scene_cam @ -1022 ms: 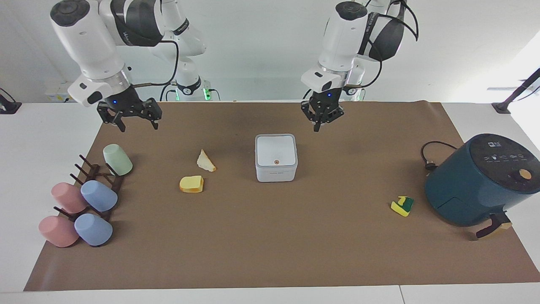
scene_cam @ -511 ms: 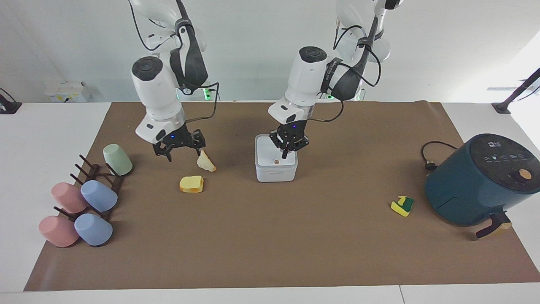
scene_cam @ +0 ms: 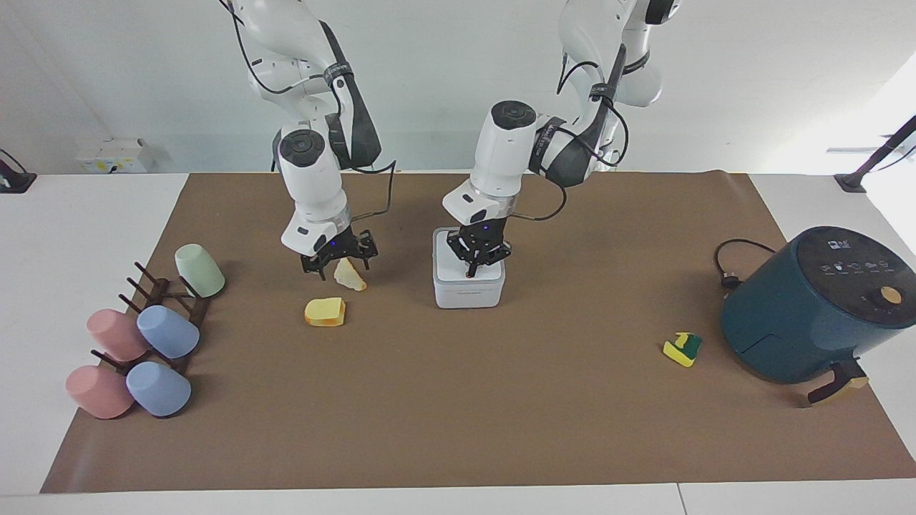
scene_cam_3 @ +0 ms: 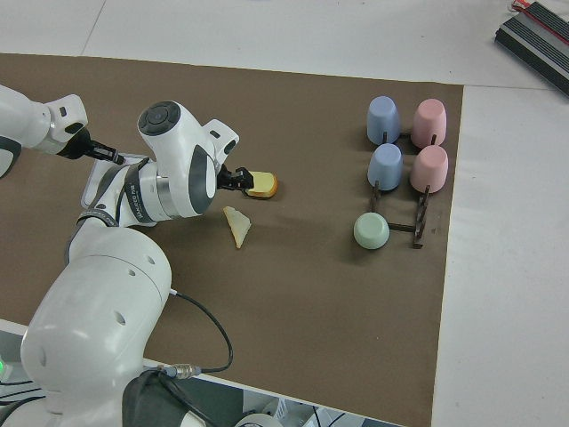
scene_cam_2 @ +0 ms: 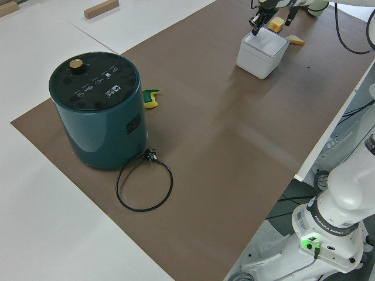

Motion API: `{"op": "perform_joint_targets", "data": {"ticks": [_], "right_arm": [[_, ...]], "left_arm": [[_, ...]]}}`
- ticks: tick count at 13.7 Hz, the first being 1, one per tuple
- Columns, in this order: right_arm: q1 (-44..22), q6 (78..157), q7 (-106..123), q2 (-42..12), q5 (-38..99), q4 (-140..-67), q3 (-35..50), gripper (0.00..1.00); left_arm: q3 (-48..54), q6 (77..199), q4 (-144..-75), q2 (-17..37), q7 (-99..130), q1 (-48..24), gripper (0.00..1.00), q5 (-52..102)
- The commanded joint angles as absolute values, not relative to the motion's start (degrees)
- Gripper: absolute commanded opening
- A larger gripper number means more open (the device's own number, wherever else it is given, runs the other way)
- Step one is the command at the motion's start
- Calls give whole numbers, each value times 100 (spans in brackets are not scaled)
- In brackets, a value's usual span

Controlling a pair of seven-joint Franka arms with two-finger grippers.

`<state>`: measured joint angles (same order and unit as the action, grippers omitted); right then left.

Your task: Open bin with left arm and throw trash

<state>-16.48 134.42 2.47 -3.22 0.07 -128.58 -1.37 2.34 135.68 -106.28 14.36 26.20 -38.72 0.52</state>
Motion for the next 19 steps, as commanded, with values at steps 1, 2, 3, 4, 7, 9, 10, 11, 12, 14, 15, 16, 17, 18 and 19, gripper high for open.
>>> {"op": "perform_joint_targets", "data": {"ticks": [1, 2, 3, 4, 7, 9, 10, 11, 12, 14, 15, 16, 17, 18, 19], "right_arm": [[-1591, 13921, 991, -281, 576, -13262, -149, 100], [-1591, 13922, 1185, -299, 902, -13280, -149, 100], [-1591, 13931, 1343, -325, 957, -13350, -149, 100], [-1600, 13948, 1414, -360, 975, -13403, -149, 100], [-1635, 14157, 1818, -343, 976, -13543, -158, 100], [-1617, 14605, 2213, -317, 976, -13806, -158, 100], [-1617, 14642, 2276, -316, 976, -13842, -158, 100], [-1591, 14677, 2381, -316, 976, -13895, -167, 96], [-1565, 14695, 2599, -377, 976, -13896, -167, 87], [-1564, 14687, 2803, -457, 976, -13869, -167, 63], [-1556, 14626, 2821, -457, 976, -13826, -167, 41], [-1547, 14582, 2804, -457, 976, -13799, -167, 20], [-1564, 14520, 2795, -457, 976, -13781, -167, 0], [-1608, 14372, 2760, -457, 976, -13703, -167, 0], [-1626, 14187, 2742, -474, 976, -13563, -167, 0]], "left_arm": [[149, 13537, -10899, 1415, 2610, -4069, 0, 97], [141, 13222, -10820, 1345, 2610, -4043, 0, 88], [141, 12810, -10802, 1119, 2602, -4026, 0, 88], [141, 12388, -10802, 873, 2602, -4008, 0, 88], [62, 11401, -10828, 309, 2628, -3816, 0, 88], [70, 10874, -10846, -77, 2610, -3438, 0, 88], [70, 10585, -10846, -297, 2610, -3193, 8, 88], [70, 10269, -10846, -490, 2576, -2929, 47, 88], [70, 10083, -10837, -597, 2540, -2709, 81, 88], [70, 10046, -10793, -738, 2147, -2244, 100, 88], [62, 10037, -10749, -773, 1884, -2024, 100, 88], [62, 9985, -10697, -791, 1620, -1813, 100, 88], [53, 9889, -10574, -782, 1391, -1610, 100, 88], [61, 9809, -10460, -756, 1189, -1426, 100, 88], [53, 9765, -10302, -704, 978, -1232, 100, 88]]}}
